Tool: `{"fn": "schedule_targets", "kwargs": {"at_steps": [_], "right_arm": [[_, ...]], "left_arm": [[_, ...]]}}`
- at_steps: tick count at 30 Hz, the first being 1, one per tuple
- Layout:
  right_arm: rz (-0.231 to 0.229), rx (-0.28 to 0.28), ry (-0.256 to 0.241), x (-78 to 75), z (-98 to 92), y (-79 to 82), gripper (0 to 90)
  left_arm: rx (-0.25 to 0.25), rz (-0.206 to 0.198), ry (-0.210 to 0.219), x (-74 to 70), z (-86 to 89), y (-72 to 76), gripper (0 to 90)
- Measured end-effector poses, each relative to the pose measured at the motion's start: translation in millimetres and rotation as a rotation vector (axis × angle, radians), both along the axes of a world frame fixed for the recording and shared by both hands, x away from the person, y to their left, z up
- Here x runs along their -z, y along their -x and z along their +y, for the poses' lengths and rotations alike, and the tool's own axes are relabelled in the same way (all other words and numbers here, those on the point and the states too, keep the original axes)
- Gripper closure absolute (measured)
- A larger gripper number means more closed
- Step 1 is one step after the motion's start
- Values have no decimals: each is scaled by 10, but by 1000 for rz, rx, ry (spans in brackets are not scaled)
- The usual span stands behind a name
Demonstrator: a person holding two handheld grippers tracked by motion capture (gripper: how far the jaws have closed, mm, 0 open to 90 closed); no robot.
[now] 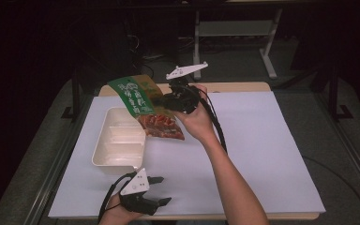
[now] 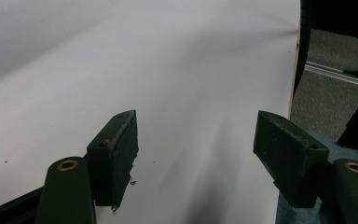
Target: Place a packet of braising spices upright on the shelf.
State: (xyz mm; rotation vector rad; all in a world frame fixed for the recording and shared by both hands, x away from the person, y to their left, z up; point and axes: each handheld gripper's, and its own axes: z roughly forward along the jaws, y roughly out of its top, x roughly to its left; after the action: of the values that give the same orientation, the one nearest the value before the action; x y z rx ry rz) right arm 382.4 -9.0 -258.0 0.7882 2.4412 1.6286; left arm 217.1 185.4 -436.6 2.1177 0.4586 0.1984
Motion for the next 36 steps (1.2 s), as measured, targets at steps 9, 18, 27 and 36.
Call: {"fn": "schedule_targets", "kwargs": {"at_steps": [9, 18, 27, 36], "right_arm": [[0, -11, -18, 8, 112, -11, 894], [-8, -21, -26, 29, 248, -38, 895], [-8, -33, -26, 57, 417, -70, 894], [-10, -52, -45, 131, 589, -107, 894]], "left_arm": [[10, -3, -16, 18, -3, 18, 301], [10, 3, -15, 26, 23, 50, 299], [10, 3, -22, 39, 25, 45, 296], [14, 3, -24, 51, 19, 44, 296]]}}
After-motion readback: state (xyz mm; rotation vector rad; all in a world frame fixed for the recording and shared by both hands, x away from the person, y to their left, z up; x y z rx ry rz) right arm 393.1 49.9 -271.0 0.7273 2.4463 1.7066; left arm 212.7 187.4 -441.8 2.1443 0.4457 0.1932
